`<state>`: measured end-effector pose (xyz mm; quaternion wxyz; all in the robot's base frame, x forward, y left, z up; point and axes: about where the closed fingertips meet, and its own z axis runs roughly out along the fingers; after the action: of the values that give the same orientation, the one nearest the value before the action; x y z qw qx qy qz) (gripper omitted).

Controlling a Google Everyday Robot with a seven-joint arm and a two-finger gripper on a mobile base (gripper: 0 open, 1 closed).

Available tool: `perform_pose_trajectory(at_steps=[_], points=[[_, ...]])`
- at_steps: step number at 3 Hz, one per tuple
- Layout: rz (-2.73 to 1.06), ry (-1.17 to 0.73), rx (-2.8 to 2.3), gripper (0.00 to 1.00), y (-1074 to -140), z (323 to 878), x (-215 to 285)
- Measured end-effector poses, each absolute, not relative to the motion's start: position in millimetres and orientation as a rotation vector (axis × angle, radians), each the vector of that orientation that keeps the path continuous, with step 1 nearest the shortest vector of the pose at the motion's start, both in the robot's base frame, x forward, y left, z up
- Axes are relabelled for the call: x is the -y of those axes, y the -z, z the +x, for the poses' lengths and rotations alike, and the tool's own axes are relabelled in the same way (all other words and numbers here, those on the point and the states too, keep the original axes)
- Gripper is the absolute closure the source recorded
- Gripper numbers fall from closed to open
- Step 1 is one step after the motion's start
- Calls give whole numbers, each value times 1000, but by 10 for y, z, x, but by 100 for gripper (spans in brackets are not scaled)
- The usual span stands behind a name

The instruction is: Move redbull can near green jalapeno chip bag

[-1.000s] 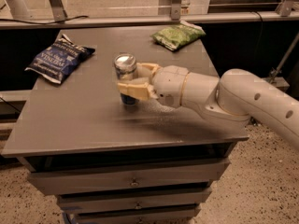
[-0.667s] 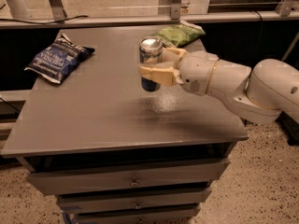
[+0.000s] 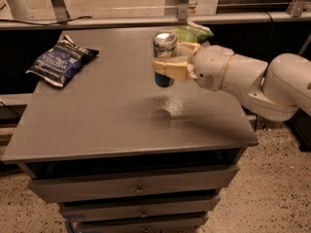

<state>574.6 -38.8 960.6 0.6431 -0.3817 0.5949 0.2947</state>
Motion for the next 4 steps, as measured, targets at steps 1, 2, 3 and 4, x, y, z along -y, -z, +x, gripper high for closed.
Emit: perform_pose_trajectory(at_steps=[1,2,3,4], points=[[-844,-612,-1384,100,-9657,6210,691],[-788,-556,-1432,100,-9620,6850,1057],[-714,-536,-1472,100,-9477,7391,1334],[-648,-500,-1520,100,-9302,7814,1619]])
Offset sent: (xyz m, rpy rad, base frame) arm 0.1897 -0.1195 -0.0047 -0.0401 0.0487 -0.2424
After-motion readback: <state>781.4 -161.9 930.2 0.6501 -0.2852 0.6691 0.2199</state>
